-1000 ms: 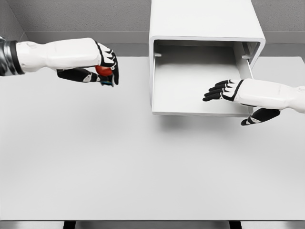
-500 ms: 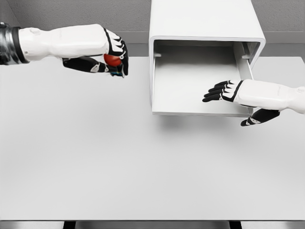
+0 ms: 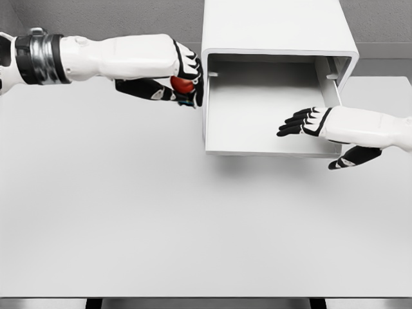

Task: Slide open multi-storey tabletop storage cabinets and put open load switch and slide close multi-storey tabletop storage cabinets

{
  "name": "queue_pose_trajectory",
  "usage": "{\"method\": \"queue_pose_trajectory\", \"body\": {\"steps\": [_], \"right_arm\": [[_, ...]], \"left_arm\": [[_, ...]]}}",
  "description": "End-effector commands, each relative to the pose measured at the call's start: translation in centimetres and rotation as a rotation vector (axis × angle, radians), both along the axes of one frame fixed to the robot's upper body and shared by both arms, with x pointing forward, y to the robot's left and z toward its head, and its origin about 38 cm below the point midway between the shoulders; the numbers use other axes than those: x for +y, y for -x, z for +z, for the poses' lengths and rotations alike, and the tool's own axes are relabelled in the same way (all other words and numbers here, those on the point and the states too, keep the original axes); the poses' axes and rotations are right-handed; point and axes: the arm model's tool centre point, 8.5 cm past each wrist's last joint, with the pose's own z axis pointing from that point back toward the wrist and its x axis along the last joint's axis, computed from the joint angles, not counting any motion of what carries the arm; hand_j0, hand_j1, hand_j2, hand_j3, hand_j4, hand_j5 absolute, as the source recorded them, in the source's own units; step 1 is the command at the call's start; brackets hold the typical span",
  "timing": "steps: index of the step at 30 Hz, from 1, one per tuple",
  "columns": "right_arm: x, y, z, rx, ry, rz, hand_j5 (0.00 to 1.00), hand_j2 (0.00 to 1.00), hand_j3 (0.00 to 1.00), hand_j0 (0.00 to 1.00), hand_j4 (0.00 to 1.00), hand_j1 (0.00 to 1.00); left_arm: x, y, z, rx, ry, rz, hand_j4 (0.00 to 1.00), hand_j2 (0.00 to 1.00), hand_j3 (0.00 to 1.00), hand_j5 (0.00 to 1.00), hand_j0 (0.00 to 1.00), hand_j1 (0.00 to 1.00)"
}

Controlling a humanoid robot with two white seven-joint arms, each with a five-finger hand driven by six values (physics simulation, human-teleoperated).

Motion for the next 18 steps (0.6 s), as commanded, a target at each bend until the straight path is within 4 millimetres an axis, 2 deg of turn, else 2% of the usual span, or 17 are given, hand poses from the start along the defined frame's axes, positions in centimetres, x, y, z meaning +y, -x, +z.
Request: {"method": "queue_pose_trajectory", "body": {"steps": [1,10,18], "right_arm": [[-0.1,0.0,0.1,0.002,-0.006,-0.004,1.0,1.0,1.0,1.0,1.0,1.0],[-0.1,0.0,0.0,0.003,-0.005,-0.004,1.0,1.0,1.0,1.0,1.0,1.0],[-0.1,0.0,0.0,0.005,-0.005,-0.006,1.0,1.0,1.0,1.0,1.0,1.0]], "left_arm": [[-0.7,-0.1,0.0,0.005,0.009,-0.013,0.47,0.47,0.47,0.47,0.47,0.47],[-3.7,-1.3,-1.2,0.031,0.01,-0.042,0.47,0.47,0.47,0.47,0.47,0.47],[-5.2,-2.0,-1.8,0.034,0.0,-0.051,0.47,0.47,0.47,0.47,0.47,0.47]]}}
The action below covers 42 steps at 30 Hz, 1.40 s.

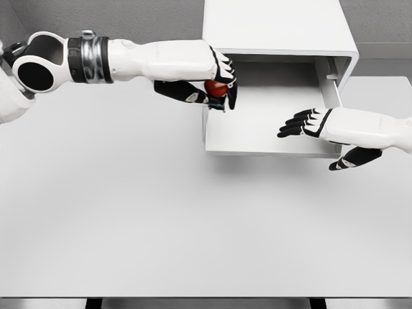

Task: Slide open multi-storey tabletop storage cabinets and put open load switch and slide close multi-storey tabletop storage cabinets

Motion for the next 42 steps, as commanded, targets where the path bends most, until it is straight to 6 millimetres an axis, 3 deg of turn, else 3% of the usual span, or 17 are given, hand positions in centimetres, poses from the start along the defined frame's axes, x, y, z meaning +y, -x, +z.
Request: {"method": "queue_pose_trajectory", "body": {"steps": [1,9,25,27,28,29,33,36,42], "right_arm": [[0.0,0.0,0.1,0.001,-0.006,-0.003,1.0,1.0,1.0,1.0,1.0,1.0],[-0.1,0.0,0.0,0.004,-0.004,-0.006,1.0,1.0,1.0,1.0,1.0,1.0],[0.0,0.0,-0.2,0.008,-0.005,-0.003,1.0,1.0,1.0,1.0,1.0,1.0],[0.0,0.0,-0.2,0.008,-0.005,-0.002,1.0,1.0,1.0,1.0,1.0,1.0],[0.0,0.0,-0.2,0.008,-0.005,-0.002,1.0,1.0,1.0,1.0,1.0,1.0],[0.0,0.0,-0.2,0.008,-0.005,-0.002,1.0,1.0,1.0,1.0,1.0,1.0],[0.0,0.0,-0.2,0.01,-0.005,-0.002,1.0,1.0,1.0,1.0,1.0,1.0],[0.0,0.0,-0.3,0.013,-0.005,-0.002,1.0,1.0,1.0,1.0,1.0,1.0],[0.0,0.1,-0.4,0.014,-0.005,-0.002,1.0,1.0,1.0,1.0,1.0,1.0]], "left_arm": [[-0.7,-0.3,-0.2,0.011,-0.005,-0.007,0.47,0.47,0.47,0.47,0.47,0.47],[-3.2,-1.1,-2.3,0.042,-0.038,-0.022,0.47,0.47,0.47,0.47,0.47,0.47],[-4.7,-2.0,-3.5,0.057,-0.059,-0.017,0.48,0.48,0.48,0.48,0.48,0.48],[-4.7,-1.9,-3.5,0.056,-0.058,-0.017,0.57,0.57,0.57,0.57,0.57,0.57],[-4.7,-1.9,-3.5,0.057,-0.056,-0.016,0.84,0.84,0.84,0.84,0.84,0.84],[-4.7,-1.9,-3.4,0.056,-0.056,-0.018,1.0,1.0,1.0,1.0,1.0,1.0],[-4.7,-1.6,-3.0,0.051,-0.045,-0.027,1.0,1.0,1.0,1.0,1.0,1.0],[-4.9,-0.3,-2.0,0.041,-0.023,-0.065,1.0,1.0,1.0,1.0,1.0,1.0],[-2.4,3.1,1.8,-0.007,0.019,-0.122,1.0,1.0,1.0,1.0,1.0,1.0]]}}
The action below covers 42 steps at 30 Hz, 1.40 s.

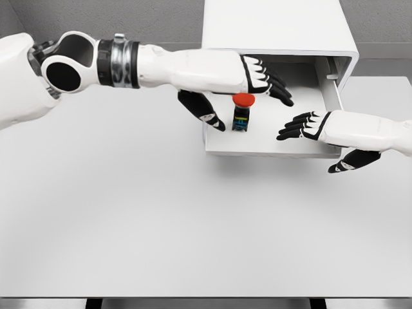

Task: Slide open multi-storey tabletop storage cabinets and put open load switch and slide close multi-storey tabletop storage cabinets

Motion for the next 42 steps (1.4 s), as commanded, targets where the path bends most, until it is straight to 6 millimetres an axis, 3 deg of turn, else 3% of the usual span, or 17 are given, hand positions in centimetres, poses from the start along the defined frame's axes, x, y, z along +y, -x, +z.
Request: {"method": "queue_pose_trajectory", "body": {"steps": [1,4,6,9,14,17,29,32,33,39,42], "right_arm": [[0.0,0.0,0.1,0.002,-0.006,-0.003,1.0,1.0,1.0,1.0,1.0,1.0],[0.3,-0.1,0.0,0.002,-0.016,0.003,1.0,1.0,1.0,1.0,1.0,1.0],[0.5,-0.1,-0.1,0.003,-0.017,0.006,1.0,1.0,1.0,1.0,1.0,1.0],[0.4,-0.2,0.0,0.001,-0.016,0.004,1.0,1.0,1.0,1.0,1.0,1.0],[0.5,-0.8,0.3,-0.006,-0.019,0.002,1.0,1.0,1.0,1.0,1.0,1.0],[1.5,-1.1,0.2,-0.006,-0.029,0.022,1.0,1.0,1.0,1.0,1.0,1.0],[1.3,-2.5,-0.2,-0.004,-0.031,-0.004,1.0,1.0,1.0,1.0,1.0,1.0],[1.4,-3.1,0.4,-0.021,-0.033,-0.006,1.0,1.0,1.0,1.0,1.0,1.0],[2.1,-3.3,0.2,-0.019,-0.043,0.007,1.0,1.0,1.0,1.0,1.0,1.0],[2.1,-3.7,0.0,-0.01,-0.031,0.004,1.0,1.0,1.0,1.0,1.0,1.0],[2.3,-4.8,-0.6,0.002,-0.026,-0.008,1.0,1.0,1.0,1.0,1.0,1.0]], "left_arm": [[2.1,1.6,1.8,-0.022,0.031,-0.003,1.0,1.0,1.0,1.0,1.0,1.0],[6.5,1.7,2.9,-0.046,0.034,0.082,1.0,1.0,1.0,1.0,1.0,1.0],[10.9,1.4,2.6,-0.018,0.061,0.186,1.0,1.0,1.0,1.0,1.0,1.0],[17.2,1.5,-1.3,0.07,0.076,0.347,1.0,1.0,1.0,1.0,1.0,1.0],[21.6,2.2,-6.1,0.181,0.081,0.475,1.0,1.0,1.0,1.0,1.0,1.0],[21.7,2.2,-7.0,0.202,0.082,0.482,1.0,1.0,1.0,1.0,1.0,1.0],[21.3,0.3,-9.7,0.252,0.112,0.521,1.0,1.0,1.0,1.0,1.0,1.0],[21.4,0.2,-9.8,0.252,0.11,0.525,1.0,1.0,1.0,1.0,1.0,1.0],[21.4,0.2,-9.8,0.252,0.11,0.525,1.0,1.0,1.0,1.0,1.0,1.0],[21.6,0.1,-9.7,0.25,0.112,0.531,1.0,1.0,1.0,1.0,1.0,1.0],[21.9,-0.1,-9.9,0.252,0.111,0.542,1.0,1.0,1.0,1.0,1.0,1.0]]}}
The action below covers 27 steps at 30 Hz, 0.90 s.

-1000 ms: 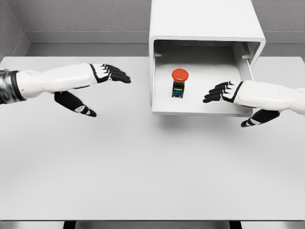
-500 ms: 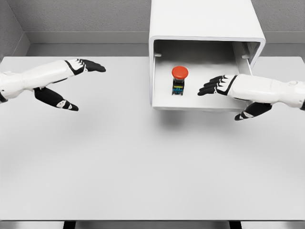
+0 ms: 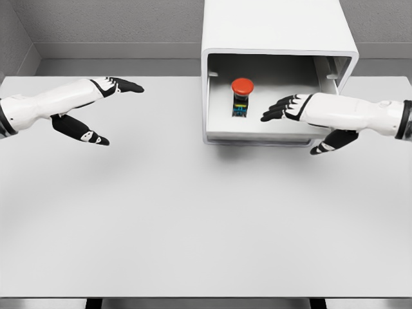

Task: Slide open multi-storey tabletop storage cabinets and put open load switch and slide close multi-storey tabletop storage cabinets

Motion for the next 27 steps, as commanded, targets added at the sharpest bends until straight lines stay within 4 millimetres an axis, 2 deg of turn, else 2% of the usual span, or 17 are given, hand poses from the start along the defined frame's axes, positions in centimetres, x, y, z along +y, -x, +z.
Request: {"method": "queue_pose_trajectory", "body": {"steps": [1,3,8,10,17,27], "right_arm": [[0.2,-0.9,-0.5,0.014,-0.006,-0.014,1.0,1.0,1.0,1.0,1.0,1.0],[0.9,-1.8,-1.4,0.033,-0.007,-0.013,1.0,1.0,1.0,1.0,1.0,1.0],[0.3,-2.9,-1.6,0.038,0.005,-0.048,1.0,1.0,1.0,1.0,1.0,1.0],[0.6,-3.5,-2.0,0.047,0.007,-0.048,1.0,1.0,1.0,1.0,1.0,1.0],[0.0,-3.9,-2.4,0.062,0.028,-0.068,1.0,1.0,1.0,1.0,1.0,1.0],[0.3,-5.0,-1.6,0.047,0.025,-0.075,1.0,1.0,1.0,1.0,1.0,1.0]], "left_arm": [[0.2,-0.2,0.0,0.005,0.007,0.01,1.0,1.0,1.0,1.0,1.0,1.0],[0.2,-0.2,0.0,0.005,0.007,0.01,1.0,1.0,1.0,1.0,1.0,1.0],[0.3,-0.2,0.3,-0.004,0.012,0.013,1.0,1.0,1.0,1.0,1.0,1.0],[0.4,-0.3,0.6,-0.011,0.015,0.016,1.0,1.0,1.0,1.0,1.0,1.0],[0.4,-0.3,0.6,-0.011,0.014,0.017,1.0,1.0,1.0,1.0,1.0,1.0],[0.5,-0.3,0.7,-0.013,0.013,0.017,1.0,1.0,1.0,1.0,1.0,1.0]]}}
